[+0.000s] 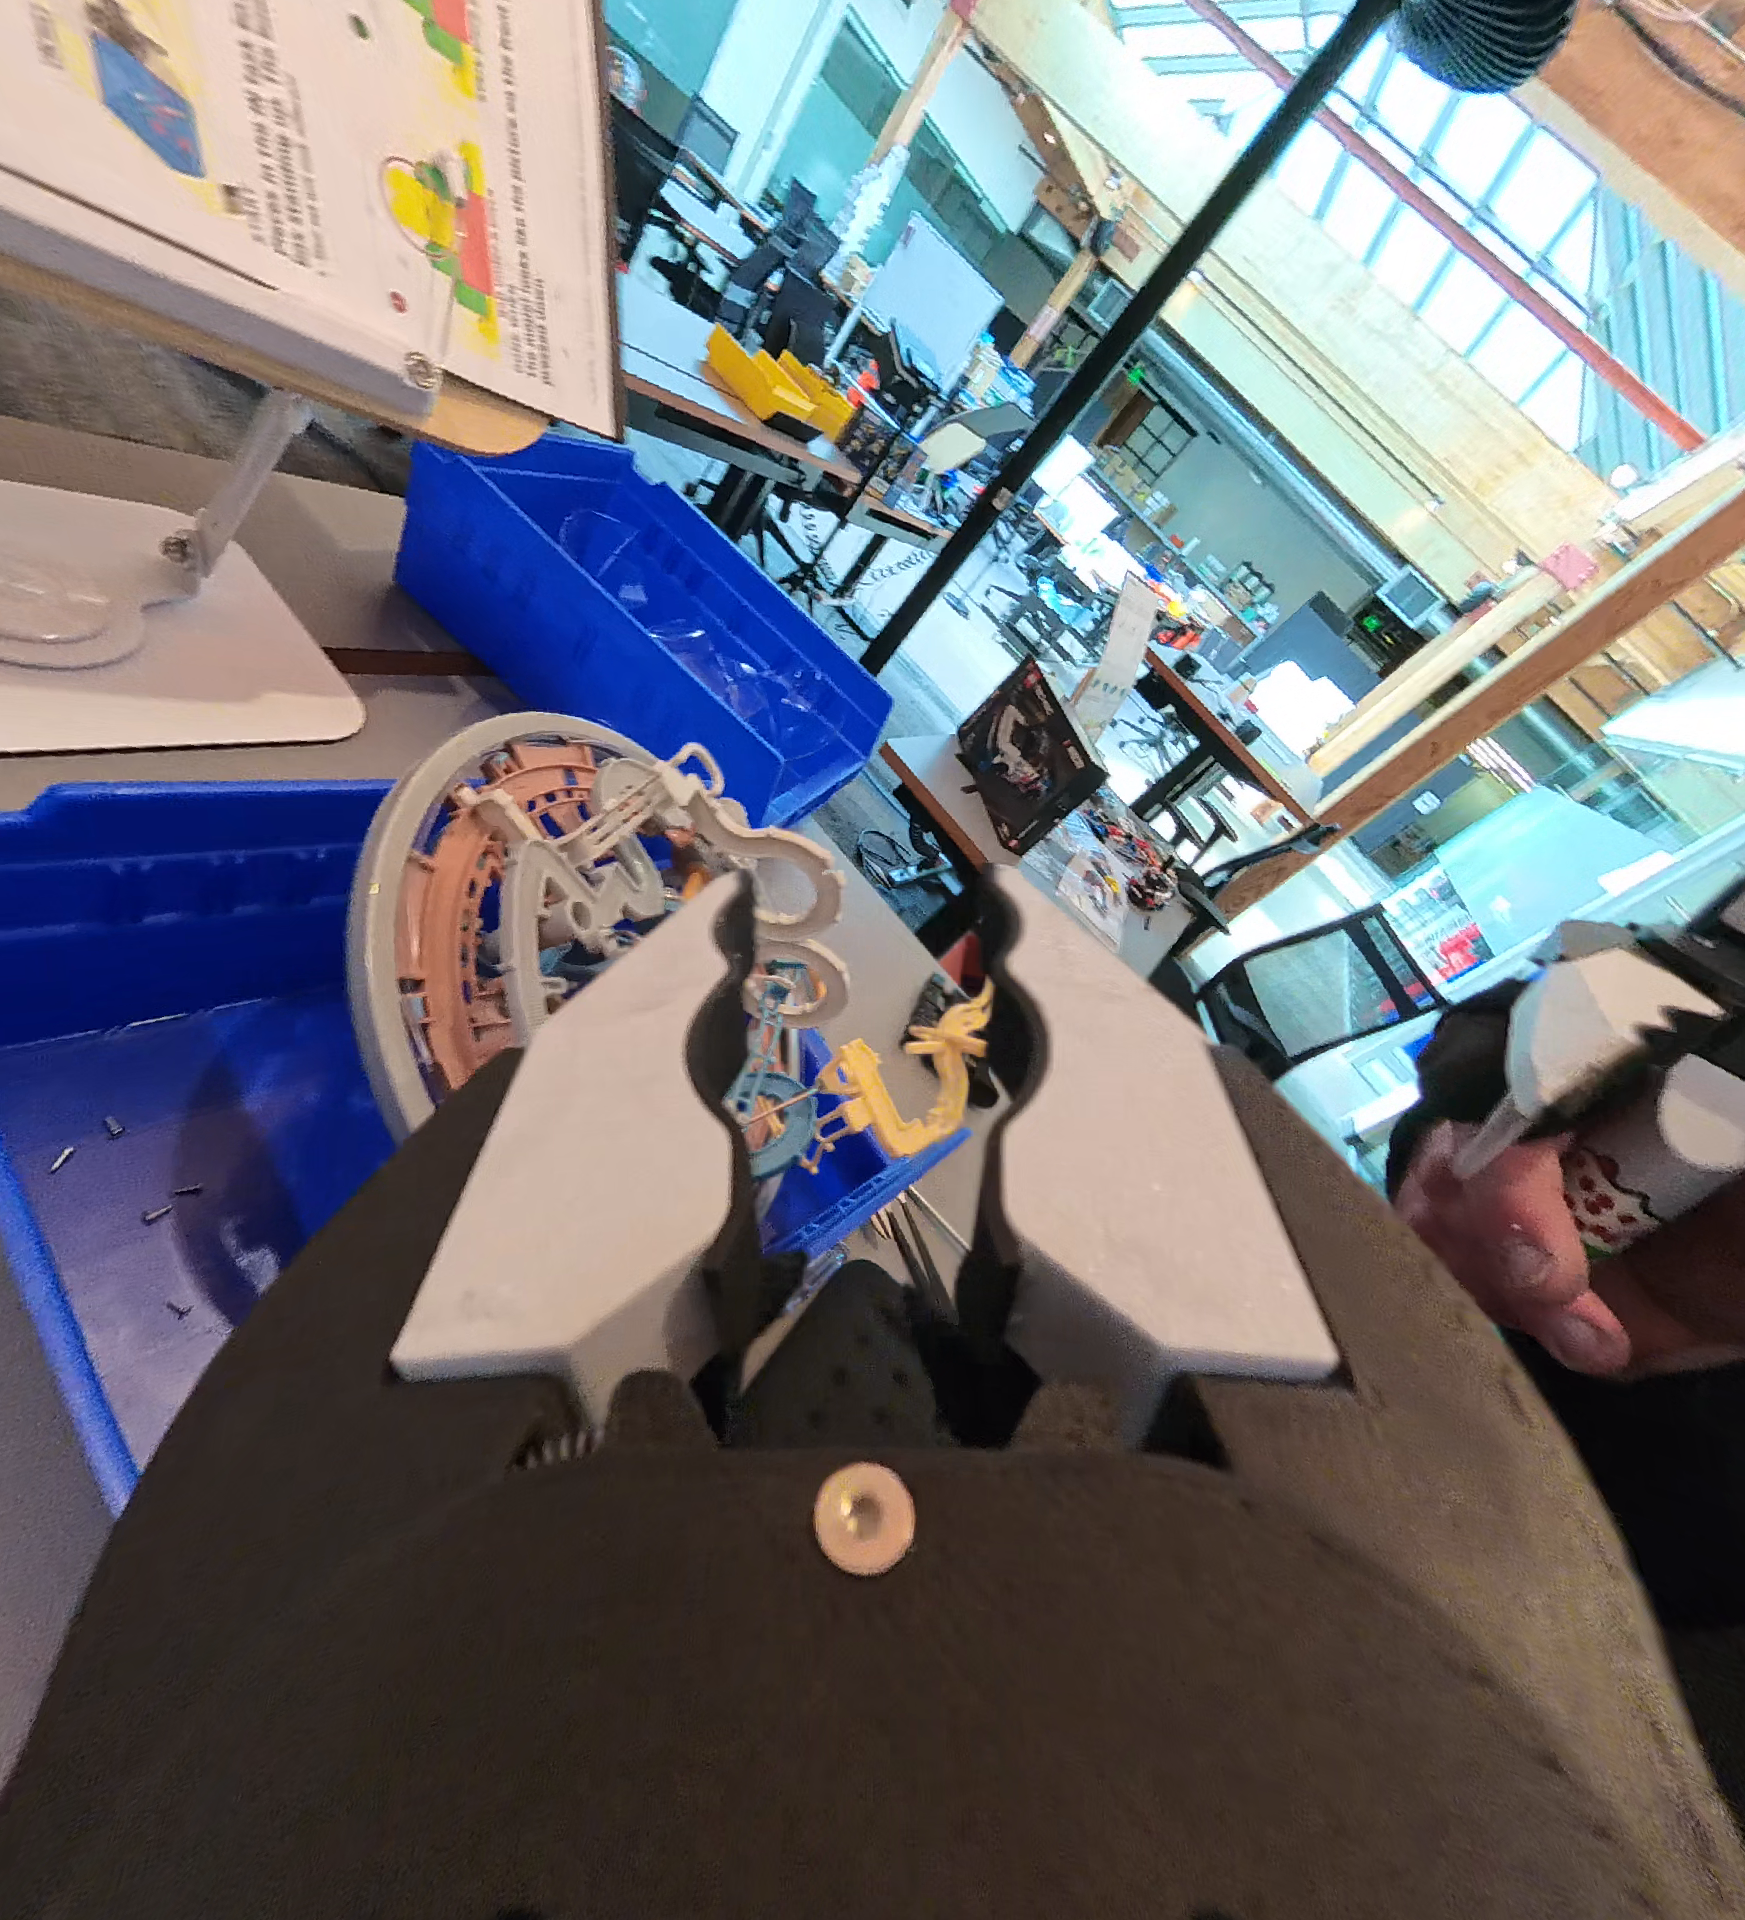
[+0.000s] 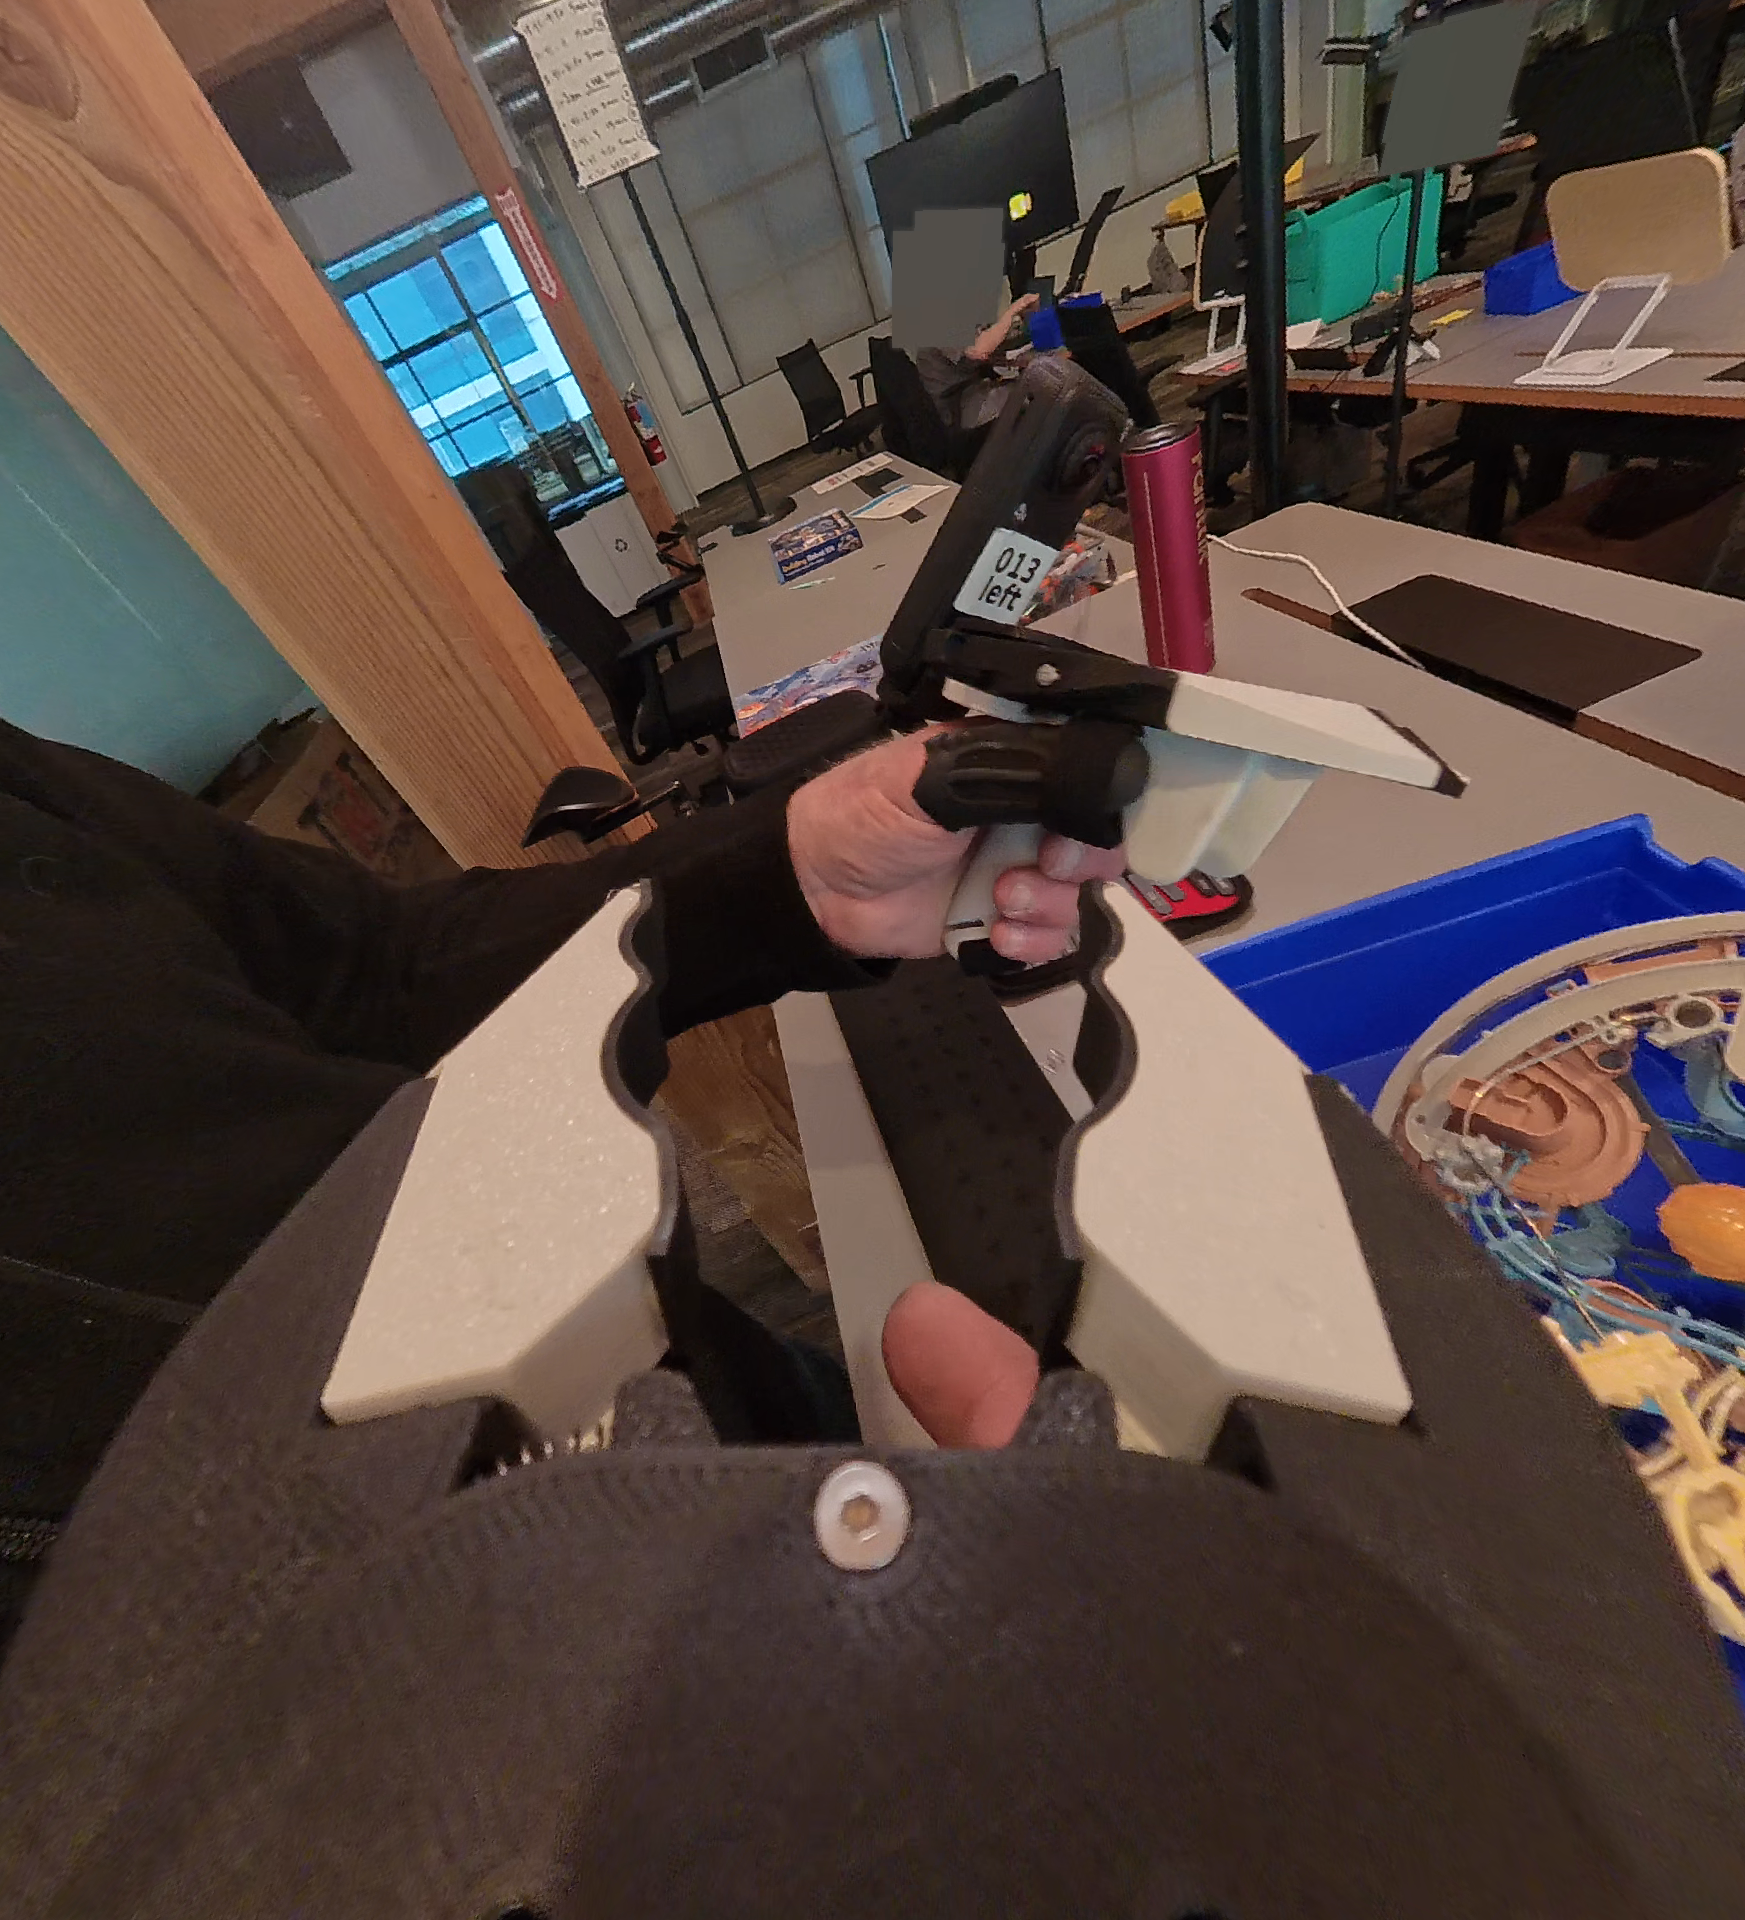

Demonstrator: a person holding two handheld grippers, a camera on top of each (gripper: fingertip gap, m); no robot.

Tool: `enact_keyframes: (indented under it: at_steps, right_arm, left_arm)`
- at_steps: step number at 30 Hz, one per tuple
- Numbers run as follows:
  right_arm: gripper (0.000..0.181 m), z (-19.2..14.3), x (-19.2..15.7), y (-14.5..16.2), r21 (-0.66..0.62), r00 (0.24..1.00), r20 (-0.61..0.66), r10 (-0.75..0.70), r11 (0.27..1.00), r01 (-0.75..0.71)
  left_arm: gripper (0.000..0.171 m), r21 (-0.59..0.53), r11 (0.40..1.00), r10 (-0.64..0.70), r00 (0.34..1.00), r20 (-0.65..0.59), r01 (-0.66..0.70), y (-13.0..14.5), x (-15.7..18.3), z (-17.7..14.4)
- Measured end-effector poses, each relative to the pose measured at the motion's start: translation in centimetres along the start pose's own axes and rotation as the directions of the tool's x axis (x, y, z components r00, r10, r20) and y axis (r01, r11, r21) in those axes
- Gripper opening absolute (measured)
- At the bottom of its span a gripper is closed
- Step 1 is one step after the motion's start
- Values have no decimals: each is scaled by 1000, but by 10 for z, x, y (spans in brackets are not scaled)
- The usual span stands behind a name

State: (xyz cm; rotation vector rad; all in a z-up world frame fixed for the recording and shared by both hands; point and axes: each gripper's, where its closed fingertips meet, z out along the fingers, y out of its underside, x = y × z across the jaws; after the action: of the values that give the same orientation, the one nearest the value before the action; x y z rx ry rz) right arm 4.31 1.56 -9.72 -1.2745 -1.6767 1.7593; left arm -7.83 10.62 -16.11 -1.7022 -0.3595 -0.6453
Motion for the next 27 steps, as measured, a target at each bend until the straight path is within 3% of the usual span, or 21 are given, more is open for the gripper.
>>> enact_keyframes:
  at_steps: [2,10,18,27]
  right_arm:
    - [79,-7,6,3,-4,999,-38,-12,1000,11]
    - [99,-12,38,-7,3,965,-258,-38,999,40]
    - [96,23,52,-25,-27,949,-306,-80,997,76]
    - [118,63,83,-18,-60,936,-351,-27,998,6]
  left_arm:
    - [63,-56,998,26,999,20,-25,8,0,3]
    - [56,-110,989,121,974,190,-101,14,-18,13]
    - [54,-133,974,218,928,301,-185,6,-33,28]
    - [54,-65,925,372,852,368,-375,-22,-19,40]
